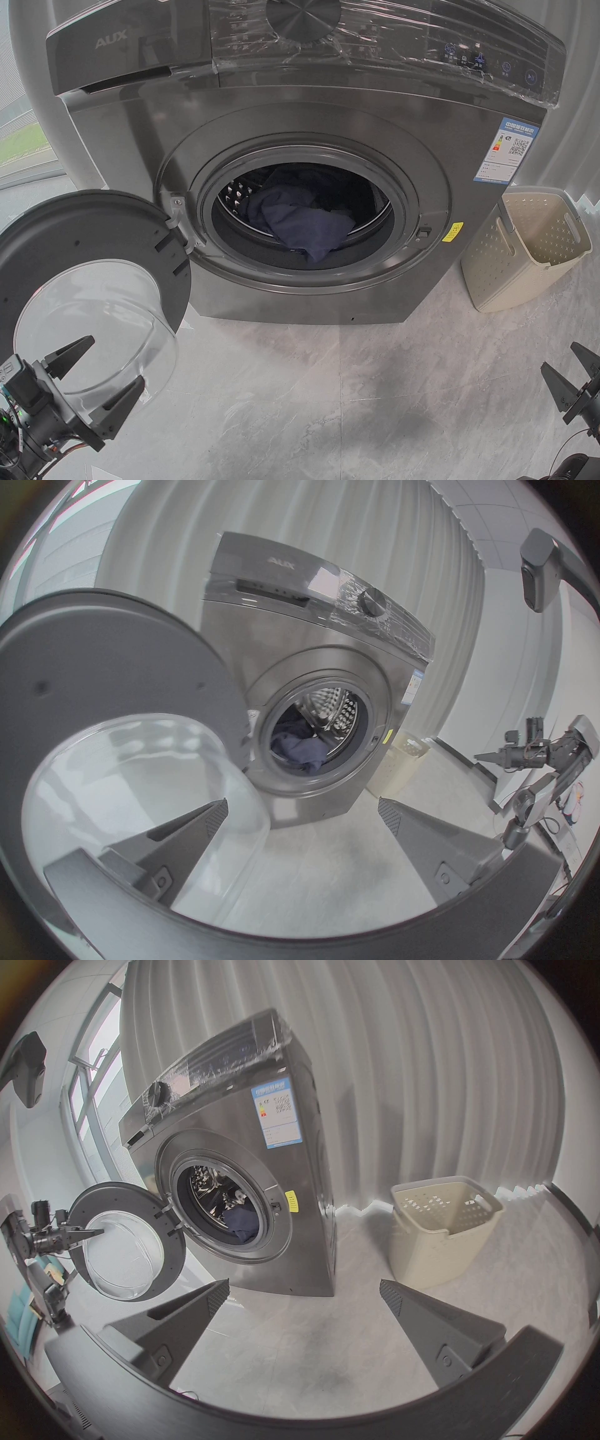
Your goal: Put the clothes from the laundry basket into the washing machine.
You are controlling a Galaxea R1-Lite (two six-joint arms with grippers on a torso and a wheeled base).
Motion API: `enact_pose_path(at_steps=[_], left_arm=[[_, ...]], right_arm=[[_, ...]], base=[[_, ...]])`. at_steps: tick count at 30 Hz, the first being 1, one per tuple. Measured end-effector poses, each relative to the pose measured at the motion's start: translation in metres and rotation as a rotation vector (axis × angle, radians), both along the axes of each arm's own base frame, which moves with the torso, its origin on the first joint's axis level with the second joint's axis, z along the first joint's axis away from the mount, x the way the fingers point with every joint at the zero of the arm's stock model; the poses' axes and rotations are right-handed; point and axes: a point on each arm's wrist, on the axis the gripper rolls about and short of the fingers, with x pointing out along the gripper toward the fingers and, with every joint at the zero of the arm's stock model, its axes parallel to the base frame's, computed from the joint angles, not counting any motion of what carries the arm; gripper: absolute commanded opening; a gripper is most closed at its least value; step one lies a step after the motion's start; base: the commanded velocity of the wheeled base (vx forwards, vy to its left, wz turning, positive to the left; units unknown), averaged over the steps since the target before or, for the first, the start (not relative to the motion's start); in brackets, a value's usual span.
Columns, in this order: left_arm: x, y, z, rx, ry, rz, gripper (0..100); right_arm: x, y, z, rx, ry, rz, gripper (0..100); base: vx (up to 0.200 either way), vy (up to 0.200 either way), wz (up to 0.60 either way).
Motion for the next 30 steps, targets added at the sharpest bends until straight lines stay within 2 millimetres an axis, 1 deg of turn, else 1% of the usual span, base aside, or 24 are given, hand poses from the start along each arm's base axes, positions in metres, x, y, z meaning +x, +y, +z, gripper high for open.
enact_pose_path(at_steps=[3,5,7,8,12,15,22,27,30], left_arm=[[-0.013,0.015,-0.005,0.006,0.015,0.05,100],[-0.023,0.024,-0.01,0.008,0.024,0.085,100],[-0.033,0.032,-0.014,-0.001,0.021,0.121,100],[-0.037,0.035,-0.016,-0.006,0.018,0.132,100],[-0.052,0.043,-0.025,-0.018,0.007,0.18,100],[-0.062,0.047,-0.034,-0.015,0.02,0.216,100],[-0.081,0.049,-0.051,-0.013,0.006,0.364,100],[-0.089,0.048,-0.06,0.002,-0.015,0.387,100],[-0.091,0.048,-0.063,0.005,-0.014,0.424,100]], right_arm=[[-0.01,-0.005,-0.004,0.001,-0.009,-0.048,100],[-0.016,-0.008,-0.008,0.001,-0.01,-0.08,100],[-0.025,-0.01,-0.014,-0.002,-0.002,-0.115,100],[-0.027,-0.011,-0.017,-0.002,0.0,-0.124,100],[-0.041,-0.013,-0.032,-0.012,0.039,-0.164,100],[-0.049,-0.015,-0.04,-0.011,0.038,-0.188,100],[-0.057,-0.015,-0.045,-0.04,-0.01,-0.286,100],[-0.062,-0.012,-0.049,-0.082,-0.039,-0.241,100],[-0.063,-0.012,-0.049,-0.083,-0.051,-0.248,100]], base=[[-0.2,0.0,0.0],[0.0,0.0,0.0],[-0.2,0.0,0.0],[-0.2,0.0,0.0],[0.0,0.0,0.0],[0.0,0.0,0.0],[0.0,0.0,0.0],[0.0,0.0,0.0],[0.0,0.0,0.0]])
